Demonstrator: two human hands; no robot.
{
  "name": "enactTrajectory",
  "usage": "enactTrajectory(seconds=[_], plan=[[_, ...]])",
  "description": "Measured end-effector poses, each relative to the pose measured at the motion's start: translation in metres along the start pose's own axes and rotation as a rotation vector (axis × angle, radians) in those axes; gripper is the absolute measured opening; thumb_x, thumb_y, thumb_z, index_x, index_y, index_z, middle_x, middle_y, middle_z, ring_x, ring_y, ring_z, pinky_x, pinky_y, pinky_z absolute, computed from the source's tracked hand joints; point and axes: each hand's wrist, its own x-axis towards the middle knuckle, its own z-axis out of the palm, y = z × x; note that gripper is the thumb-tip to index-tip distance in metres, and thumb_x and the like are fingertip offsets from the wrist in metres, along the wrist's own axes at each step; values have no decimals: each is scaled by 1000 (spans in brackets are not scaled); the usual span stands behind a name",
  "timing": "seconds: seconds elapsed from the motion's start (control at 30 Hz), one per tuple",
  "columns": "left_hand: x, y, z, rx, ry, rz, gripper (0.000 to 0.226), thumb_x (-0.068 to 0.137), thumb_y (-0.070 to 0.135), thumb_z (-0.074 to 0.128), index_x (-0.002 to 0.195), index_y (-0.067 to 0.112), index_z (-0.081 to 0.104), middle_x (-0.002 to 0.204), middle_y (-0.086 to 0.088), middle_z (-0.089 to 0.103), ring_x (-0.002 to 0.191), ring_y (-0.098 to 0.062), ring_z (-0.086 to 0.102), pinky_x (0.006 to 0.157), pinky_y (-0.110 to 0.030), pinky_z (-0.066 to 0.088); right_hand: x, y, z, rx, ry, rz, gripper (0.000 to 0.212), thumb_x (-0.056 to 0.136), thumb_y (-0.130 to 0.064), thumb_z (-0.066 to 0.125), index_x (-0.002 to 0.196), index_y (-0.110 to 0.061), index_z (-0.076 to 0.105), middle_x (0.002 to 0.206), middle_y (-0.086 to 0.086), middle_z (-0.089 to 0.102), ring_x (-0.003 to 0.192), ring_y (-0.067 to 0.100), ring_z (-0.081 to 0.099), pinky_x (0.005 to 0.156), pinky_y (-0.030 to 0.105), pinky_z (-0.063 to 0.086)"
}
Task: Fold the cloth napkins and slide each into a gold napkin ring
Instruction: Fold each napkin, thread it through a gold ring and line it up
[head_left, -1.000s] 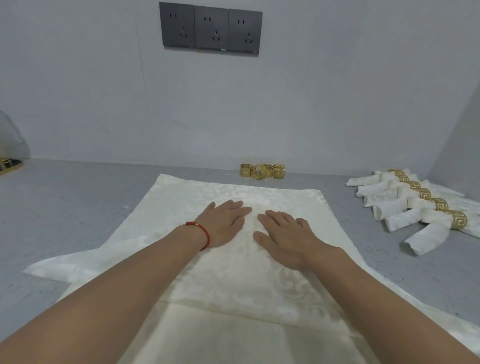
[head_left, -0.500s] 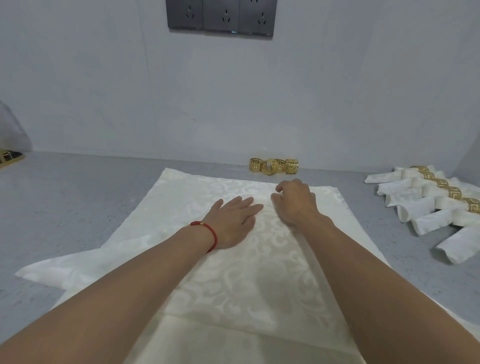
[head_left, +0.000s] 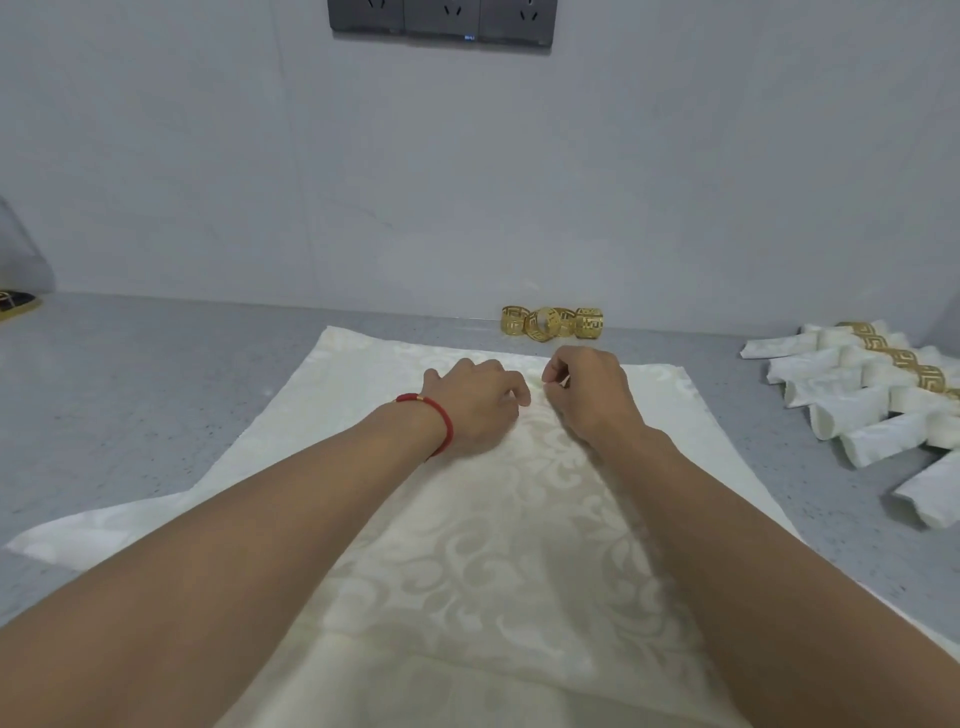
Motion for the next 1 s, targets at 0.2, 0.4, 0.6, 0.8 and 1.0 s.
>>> enactTrajectory(seconds=[0.2, 0.4, 0.6, 0.8, 1.0], plan=[[34, 2, -2, -75, 211, -98, 21, 99, 28, 41, 106, 29, 61, 103, 0, 67, 107, -26, 56, 92, -42, 39, -12, 4, -6, -27, -48, -61, 35, 91, 4, 50, 101, -11, 79, 85, -3, 61, 89, 20, 58, 76, 27, 43], [46, 6, 8, 28, 248, -73, 20, 91, 30, 58, 106, 33, 70, 96, 8, 68, 102, -20, 58, 92, -40, 41, -13, 6, -5, 55, -49, -25, 32, 91, 2, 52, 99, -13, 79, 82, -3, 63, 91, 24, 65, 77, 28, 49], [51, 9, 6, -53, 259, -51, 15, 87, 16, 59, 84, 24, 72, 98, 7, 59, 97, -19, 56, 90, -41, 46, -9, 11, -4, 148, 35, 34, 29, 94, -16, 63, 121, -10, 73, 103, 9, 73, 99, 26, 65, 90, 36, 52], [46, 1, 0, 118, 247, 184, 17, 88, 11, 54, 89, 23, 66, 92, 9, 68, 96, -16, 56, 87, -36, 36, -10, 8, -5, -140, 34, -134, 13, 90, -13, 64, 89, -21, 75, 89, -4, 71, 98, 27, 56, 85, 43, 47], [40, 2, -4, 389, 268, 364, 25, 84, 5, 57, 87, 25, 72, 86, 9, 67, 97, -17, 53, 76, -31, 29, -15, -1, -21, -414, -61, -323, 25, 92, -11, 59, 100, -29, 75, 91, -7, 66, 102, 24, 52, 82, 37, 35]])
